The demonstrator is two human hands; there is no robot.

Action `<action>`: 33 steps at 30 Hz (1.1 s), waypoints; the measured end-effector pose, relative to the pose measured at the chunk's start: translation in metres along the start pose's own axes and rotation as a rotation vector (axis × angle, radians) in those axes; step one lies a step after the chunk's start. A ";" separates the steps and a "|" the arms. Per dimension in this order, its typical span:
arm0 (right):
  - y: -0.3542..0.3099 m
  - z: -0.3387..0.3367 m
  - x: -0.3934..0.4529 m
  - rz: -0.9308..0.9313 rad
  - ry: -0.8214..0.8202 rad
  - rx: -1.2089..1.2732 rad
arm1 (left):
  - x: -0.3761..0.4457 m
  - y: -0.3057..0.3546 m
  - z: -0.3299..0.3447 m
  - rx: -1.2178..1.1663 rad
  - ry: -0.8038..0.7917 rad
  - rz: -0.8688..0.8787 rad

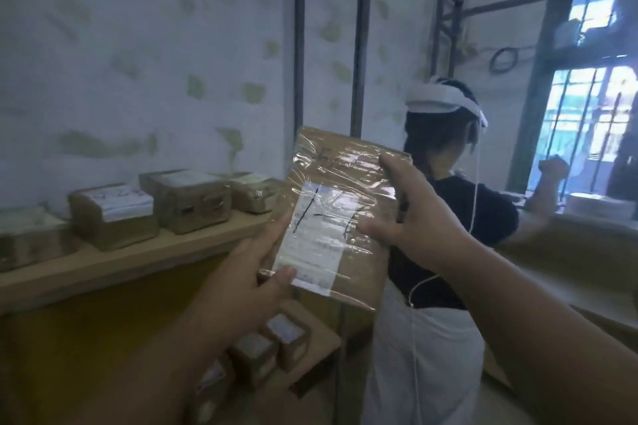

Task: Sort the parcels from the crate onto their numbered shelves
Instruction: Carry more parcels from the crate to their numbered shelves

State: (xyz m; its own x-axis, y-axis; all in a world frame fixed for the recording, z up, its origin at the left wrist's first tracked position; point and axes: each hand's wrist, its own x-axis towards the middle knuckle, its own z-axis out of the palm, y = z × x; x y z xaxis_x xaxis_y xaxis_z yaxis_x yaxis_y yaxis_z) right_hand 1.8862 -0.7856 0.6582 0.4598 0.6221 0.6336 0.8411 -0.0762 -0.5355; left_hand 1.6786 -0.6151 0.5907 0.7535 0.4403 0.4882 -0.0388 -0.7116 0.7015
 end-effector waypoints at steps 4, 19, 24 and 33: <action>0.004 0.007 0.029 -0.026 -0.050 0.083 | 0.010 0.009 -0.015 0.032 0.029 -0.003; 0.064 0.011 0.131 0.133 -0.044 0.216 | 0.149 -0.030 -0.011 0.359 0.028 0.095; 0.090 0.013 0.177 0.109 -0.028 0.210 | 0.198 -0.039 0.007 0.373 0.123 0.085; 0.147 0.042 0.253 0.013 -0.220 0.101 | 0.264 -0.061 0.046 0.577 0.286 -0.099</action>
State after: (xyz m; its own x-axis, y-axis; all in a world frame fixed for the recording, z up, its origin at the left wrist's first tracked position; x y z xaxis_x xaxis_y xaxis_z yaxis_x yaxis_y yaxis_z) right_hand 2.1144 -0.6067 0.7163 0.3875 0.7775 0.4953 0.7980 -0.0138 -0.6025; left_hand 1.9102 -0.4800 0.6532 0.5281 0.5908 0.6100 0.4408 -0.8047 0.3978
